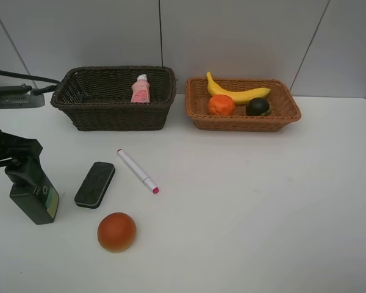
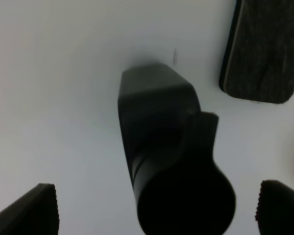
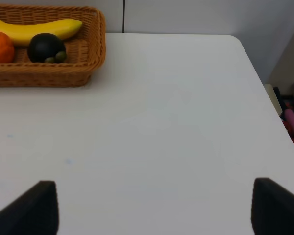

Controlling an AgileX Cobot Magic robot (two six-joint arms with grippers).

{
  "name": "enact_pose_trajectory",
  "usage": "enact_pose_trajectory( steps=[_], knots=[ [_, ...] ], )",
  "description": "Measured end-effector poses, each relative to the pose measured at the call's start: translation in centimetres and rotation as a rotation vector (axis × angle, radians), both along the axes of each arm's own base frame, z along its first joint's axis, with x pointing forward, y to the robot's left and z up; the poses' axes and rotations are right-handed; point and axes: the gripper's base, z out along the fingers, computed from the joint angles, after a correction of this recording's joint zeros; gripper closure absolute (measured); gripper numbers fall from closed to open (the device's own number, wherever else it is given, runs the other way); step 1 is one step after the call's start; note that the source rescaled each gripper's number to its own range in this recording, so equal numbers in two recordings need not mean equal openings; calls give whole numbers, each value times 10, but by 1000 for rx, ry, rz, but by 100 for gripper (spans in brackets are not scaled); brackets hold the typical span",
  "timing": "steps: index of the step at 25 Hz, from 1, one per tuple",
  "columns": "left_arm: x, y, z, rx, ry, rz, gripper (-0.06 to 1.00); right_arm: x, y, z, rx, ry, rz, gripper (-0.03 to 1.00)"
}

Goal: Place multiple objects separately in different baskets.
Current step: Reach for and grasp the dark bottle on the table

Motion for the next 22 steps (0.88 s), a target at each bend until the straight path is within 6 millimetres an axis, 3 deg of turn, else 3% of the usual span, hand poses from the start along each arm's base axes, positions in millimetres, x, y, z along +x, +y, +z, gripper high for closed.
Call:
enact_pose_trajectory(
  steps=[12,19,22],
  knots=[
    [13,-1,-37,7,62,10,-6,0,0,0,0,0,0,-1],
    [16,-3,-42,-4,61,23,-5,0,0,0,0,0,0,-1],
    [16,-3,-43,-5,61,25,6,0,0,0,0,0,0,-1]
  ],
)
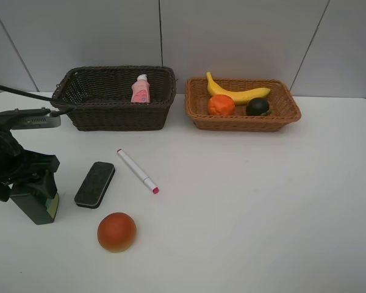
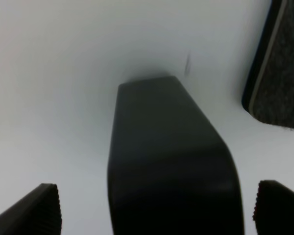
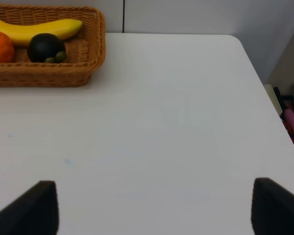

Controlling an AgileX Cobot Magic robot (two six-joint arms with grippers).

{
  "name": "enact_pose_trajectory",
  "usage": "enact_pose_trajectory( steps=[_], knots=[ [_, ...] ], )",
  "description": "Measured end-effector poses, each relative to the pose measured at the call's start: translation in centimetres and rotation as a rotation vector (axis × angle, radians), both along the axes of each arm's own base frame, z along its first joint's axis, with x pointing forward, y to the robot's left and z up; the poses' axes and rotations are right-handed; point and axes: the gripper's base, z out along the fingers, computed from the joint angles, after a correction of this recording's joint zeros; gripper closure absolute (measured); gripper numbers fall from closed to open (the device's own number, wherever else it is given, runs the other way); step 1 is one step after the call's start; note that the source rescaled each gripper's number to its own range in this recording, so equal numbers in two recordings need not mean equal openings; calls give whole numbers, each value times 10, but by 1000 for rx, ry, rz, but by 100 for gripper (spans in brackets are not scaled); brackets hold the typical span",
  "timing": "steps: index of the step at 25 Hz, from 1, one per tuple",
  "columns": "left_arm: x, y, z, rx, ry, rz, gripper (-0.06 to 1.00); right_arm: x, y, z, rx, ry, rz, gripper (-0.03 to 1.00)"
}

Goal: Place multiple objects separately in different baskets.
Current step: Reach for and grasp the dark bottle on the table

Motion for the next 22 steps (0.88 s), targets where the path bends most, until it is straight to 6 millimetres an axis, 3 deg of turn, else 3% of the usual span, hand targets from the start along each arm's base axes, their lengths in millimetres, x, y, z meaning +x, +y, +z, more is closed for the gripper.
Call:
enact_pose_trajectory(
  steps=[2,3,4,19,22],
  knots=[
    [0,0,0,0,0,1,30,0,0,0,0,0,0,-1],
    [0,0,0,-2,0,3,50,0,0,0,0,0,0,-1],
    [0,0,0,0,0,1,62,0,0,0,0,0,0,-1],
    [0,0,0,0,2,-6,59,0,0,0,0,0,0,-1],
    [4,-1,13,-6,-11,-7,59,0,0,0,0,0,0,-1]
  ],
)
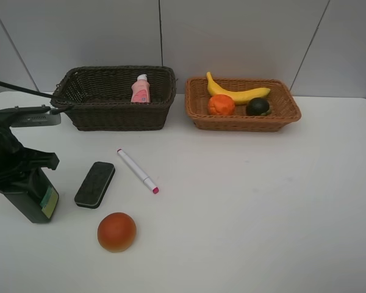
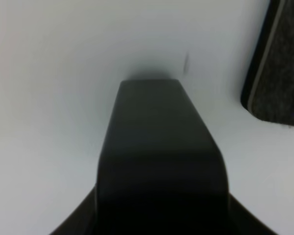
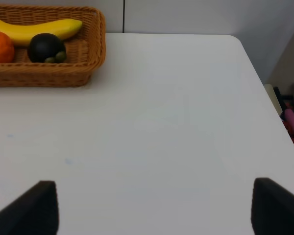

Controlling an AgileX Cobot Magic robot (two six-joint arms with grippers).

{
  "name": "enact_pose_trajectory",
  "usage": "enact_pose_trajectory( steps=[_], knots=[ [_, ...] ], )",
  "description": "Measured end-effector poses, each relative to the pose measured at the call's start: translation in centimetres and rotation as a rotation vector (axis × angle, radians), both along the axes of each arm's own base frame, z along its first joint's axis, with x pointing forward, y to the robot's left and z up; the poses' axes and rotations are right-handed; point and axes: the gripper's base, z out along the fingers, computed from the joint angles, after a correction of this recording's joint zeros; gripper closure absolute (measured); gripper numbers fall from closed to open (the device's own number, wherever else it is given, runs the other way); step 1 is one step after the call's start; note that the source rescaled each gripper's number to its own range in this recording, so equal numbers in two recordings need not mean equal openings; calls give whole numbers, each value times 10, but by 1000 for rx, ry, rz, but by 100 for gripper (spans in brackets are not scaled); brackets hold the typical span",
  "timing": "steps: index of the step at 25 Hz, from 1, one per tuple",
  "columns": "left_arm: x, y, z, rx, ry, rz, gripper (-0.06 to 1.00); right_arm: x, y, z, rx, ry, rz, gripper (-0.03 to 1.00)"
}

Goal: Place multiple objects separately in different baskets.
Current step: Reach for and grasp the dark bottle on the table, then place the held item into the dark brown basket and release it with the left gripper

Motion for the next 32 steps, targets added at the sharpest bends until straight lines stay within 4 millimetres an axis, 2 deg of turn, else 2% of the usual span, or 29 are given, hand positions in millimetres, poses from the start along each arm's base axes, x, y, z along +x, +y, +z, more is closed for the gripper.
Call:
enact_pose_trajectory(
  steps=[2,7,10,14,18,23,28,32],
  knots=[
    [5,-1,19,-8,-48,-3,59,0,0,0,0,0,0,-1],
    [26,-3,90,-32,-277,-10,59,0,0,0,0,0,0,-1],
    [41,-3,125,-18,-393,-23,59,0,0,0,0,0,0,-1],
    [64,-2,152,23,-485,-42,59,0,0,0,0,-1,0,-1],
    [101,-4,150,50,-514,-53,59,0,0,0,0,-1,0,-1],
    [155,-10,125,48,-564,-55,59,0,0,0,0,-1,0,-1],
    [199,-15,79,49,-553,-60,59,0,0,0,0,-1,0,-1],
    [218,-17,40,49,-542,-62,59,0,0,0,0,-2,0,-1]
  ],
)
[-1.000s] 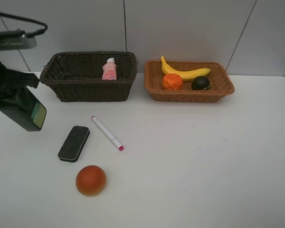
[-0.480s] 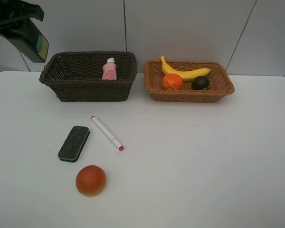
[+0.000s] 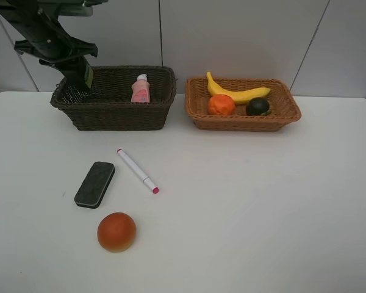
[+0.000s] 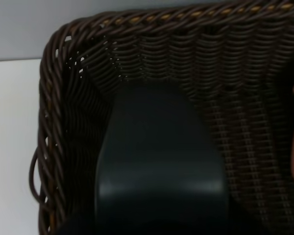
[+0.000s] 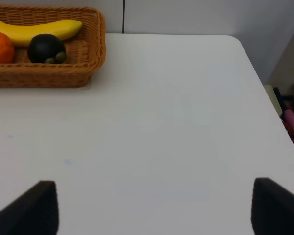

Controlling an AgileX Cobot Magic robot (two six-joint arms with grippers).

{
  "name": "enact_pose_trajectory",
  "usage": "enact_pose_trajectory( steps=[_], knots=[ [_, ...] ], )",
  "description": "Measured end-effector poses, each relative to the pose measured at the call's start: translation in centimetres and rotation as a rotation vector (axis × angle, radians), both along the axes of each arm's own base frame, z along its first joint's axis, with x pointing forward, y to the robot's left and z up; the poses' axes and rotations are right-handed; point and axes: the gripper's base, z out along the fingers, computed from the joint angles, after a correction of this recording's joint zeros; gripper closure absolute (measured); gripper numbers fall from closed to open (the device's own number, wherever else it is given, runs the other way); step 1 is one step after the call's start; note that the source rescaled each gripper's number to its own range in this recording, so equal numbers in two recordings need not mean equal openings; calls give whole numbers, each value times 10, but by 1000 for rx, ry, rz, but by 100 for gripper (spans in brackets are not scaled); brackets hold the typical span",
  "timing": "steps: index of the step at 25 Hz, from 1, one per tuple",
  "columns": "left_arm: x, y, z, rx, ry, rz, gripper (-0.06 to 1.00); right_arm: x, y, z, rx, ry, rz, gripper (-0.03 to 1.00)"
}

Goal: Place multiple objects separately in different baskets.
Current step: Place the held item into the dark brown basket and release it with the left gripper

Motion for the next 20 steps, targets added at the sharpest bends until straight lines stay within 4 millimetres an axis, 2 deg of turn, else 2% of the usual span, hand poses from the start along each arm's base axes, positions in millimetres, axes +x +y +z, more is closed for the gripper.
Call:
enact_pose_trajectory(
  steps=[4,15,16,18,19,20],
  knots=[
    [6,-1,-23,3,29,-1,59,0,0,0,0,0,0,-1],
    [8,-2,-22,-12,5,4,59,0,0,0,0,0,0,-1],
    [7,-2,-22,-13,11,4,53,0,0,0,0,0,0,-1],
    [8,-2,-21,-14,7,5,19,0,0,0,0,0,0,-1],
    [8,-2,-21,-14,5,5,8,0,0,0,0,0,0,-1],
    [8,-2,-20,-16,4,6,2,0,0,0,0,0,0,-1]
  ],
)
